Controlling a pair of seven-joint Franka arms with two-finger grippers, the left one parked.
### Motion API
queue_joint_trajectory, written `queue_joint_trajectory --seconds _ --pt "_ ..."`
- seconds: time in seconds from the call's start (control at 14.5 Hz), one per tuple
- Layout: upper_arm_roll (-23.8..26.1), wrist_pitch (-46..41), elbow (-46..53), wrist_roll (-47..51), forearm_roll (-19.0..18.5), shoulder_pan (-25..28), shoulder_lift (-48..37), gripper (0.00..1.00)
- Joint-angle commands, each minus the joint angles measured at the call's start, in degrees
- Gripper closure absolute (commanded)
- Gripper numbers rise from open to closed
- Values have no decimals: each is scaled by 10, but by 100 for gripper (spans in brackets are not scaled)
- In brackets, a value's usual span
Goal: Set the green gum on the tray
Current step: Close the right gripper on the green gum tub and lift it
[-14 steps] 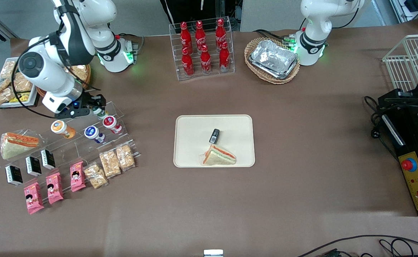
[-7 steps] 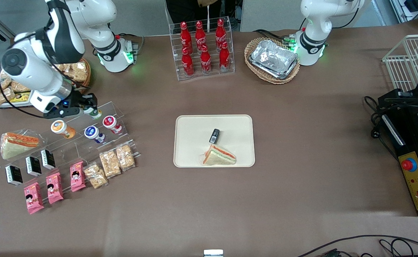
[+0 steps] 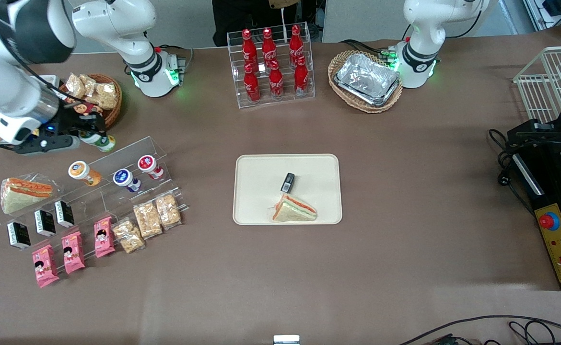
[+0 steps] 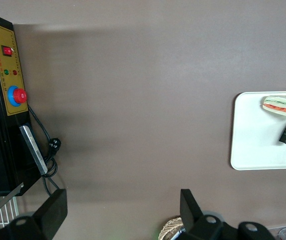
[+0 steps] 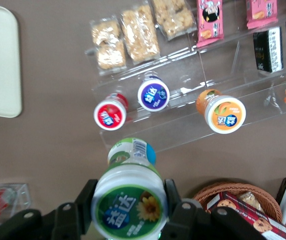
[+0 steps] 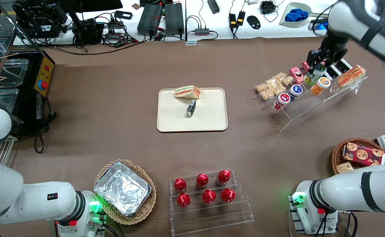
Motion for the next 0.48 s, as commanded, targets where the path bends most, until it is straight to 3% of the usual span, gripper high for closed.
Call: queue_joint_trajectory --seconds 0.0,0.21,0.41 --pt "4 -92 146 -1 47 2 73 92" --pt "35 -97 158 81 75 34 83 92" --pt "66 -83 160 218 86 103 95 92"
